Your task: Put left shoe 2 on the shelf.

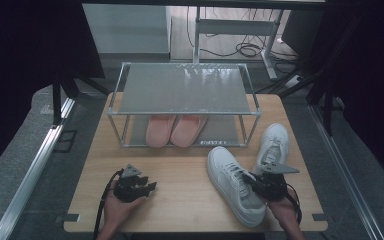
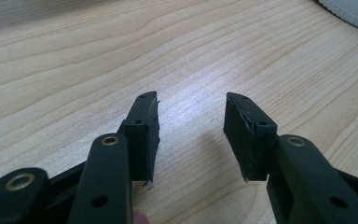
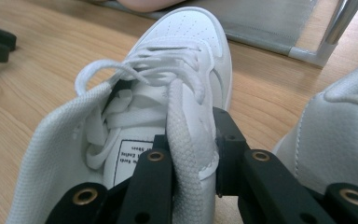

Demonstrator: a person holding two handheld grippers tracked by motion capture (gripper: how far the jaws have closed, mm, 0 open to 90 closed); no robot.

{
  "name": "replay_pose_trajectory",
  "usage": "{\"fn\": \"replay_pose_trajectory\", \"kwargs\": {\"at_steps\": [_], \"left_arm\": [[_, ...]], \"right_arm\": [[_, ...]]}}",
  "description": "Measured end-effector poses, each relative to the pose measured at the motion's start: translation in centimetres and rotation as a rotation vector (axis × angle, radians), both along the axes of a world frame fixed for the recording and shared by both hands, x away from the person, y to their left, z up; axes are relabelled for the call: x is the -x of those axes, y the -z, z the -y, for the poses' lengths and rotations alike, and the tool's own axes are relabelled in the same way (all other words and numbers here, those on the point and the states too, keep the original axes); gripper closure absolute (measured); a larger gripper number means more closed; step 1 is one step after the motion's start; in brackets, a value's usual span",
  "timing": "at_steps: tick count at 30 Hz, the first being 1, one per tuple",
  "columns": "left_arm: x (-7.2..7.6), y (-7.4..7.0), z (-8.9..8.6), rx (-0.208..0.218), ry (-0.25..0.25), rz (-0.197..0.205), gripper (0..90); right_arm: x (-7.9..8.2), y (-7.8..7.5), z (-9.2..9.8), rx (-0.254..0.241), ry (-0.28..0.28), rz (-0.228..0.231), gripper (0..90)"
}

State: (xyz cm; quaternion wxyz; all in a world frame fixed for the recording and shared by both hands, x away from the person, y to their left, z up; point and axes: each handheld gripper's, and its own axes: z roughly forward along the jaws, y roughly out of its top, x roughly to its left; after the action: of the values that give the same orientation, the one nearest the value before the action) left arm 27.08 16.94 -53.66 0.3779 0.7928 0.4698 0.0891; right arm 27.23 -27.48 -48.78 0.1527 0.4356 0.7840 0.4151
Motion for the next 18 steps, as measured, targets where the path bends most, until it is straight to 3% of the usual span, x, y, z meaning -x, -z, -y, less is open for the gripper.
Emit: {"fn": "replay_pose_trajectory", "kwargs": {"at_steps": [9,18], "left_arm": [[-0.01,0.0,-0.03,0.0,0.0,-0.001,55.7],[-0.06,0.02,-0.14,0.0,-0.003,-0.001,55.8]], "right_arm": [[-0.12,0.11,0.28,-0.064,0.021,-0.011,81.0],[0.16,-0.39,0.2,-0.136,0.002,0.022,80.8]]}}
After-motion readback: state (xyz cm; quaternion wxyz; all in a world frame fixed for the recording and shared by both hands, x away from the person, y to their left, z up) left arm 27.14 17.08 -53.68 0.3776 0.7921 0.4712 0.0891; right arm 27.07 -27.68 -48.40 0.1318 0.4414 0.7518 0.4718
